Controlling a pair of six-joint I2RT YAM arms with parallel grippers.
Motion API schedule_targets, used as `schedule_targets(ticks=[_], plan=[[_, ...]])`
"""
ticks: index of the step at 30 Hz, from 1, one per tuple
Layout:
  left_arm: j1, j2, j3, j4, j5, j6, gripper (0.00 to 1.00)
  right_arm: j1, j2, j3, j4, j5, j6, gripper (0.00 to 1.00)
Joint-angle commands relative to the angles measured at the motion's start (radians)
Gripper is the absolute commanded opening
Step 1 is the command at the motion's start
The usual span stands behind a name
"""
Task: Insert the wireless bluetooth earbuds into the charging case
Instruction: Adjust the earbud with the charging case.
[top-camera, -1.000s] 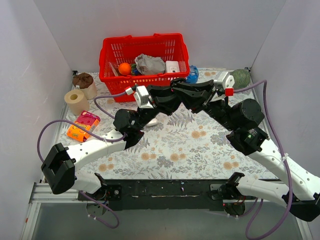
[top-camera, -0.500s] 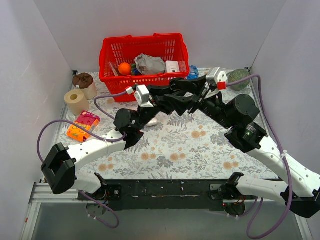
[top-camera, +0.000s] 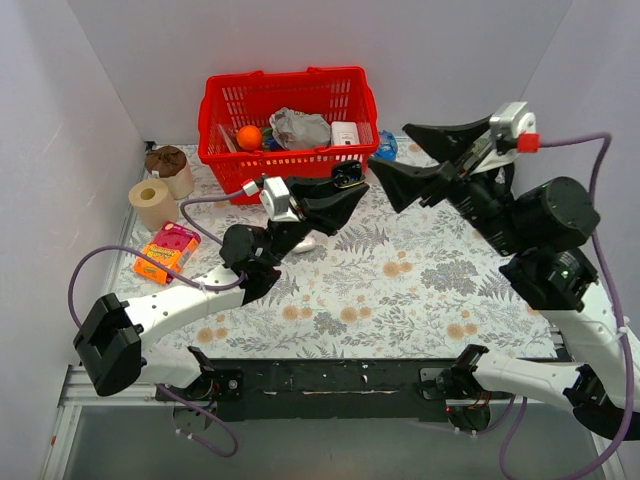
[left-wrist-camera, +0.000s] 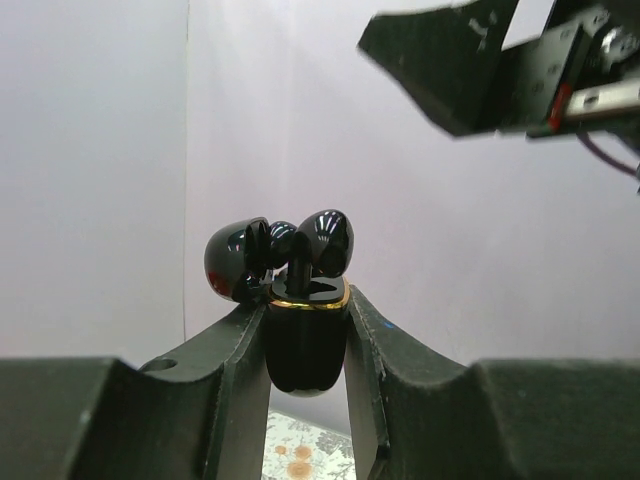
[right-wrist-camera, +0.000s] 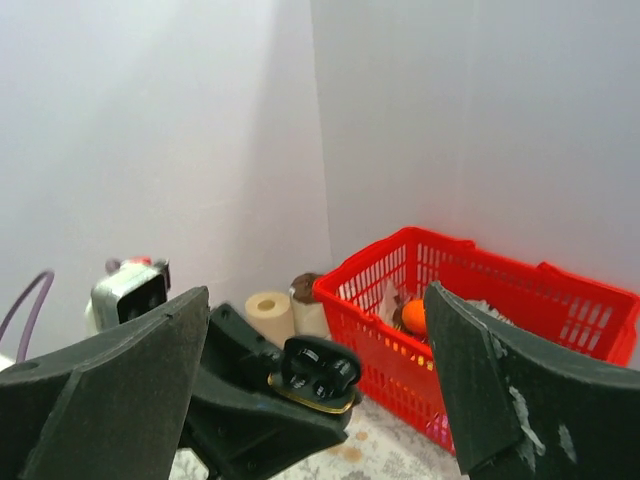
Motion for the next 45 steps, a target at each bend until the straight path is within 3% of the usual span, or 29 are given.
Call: schedule_targets(ticks=[1,7,15,45], plan=[[-0.003,-0.065,-0.036,-0.006,-0.006,0.027,0.0,-0.002,0.083,0.19,-0.218,0.155,-0.003,0.95],[-0.003,-0.073,-0.041,-0.031,-0.012,0.056,0.0,-0.001,0.114,0.174,-0.251,0.17,0.022,0.97],[-0.003,-0.075,-0.036,-0.049,0.005,0.048,0.0,-0.001,0.156,0.179,-0.301,0.036,-0.017,0.98],[-0.001,-0.101,-0.052,-0.043,0.026,0.044,0.0,-0.001,0.156,0.143,-0.341,0.082,-0.038,0.98]])
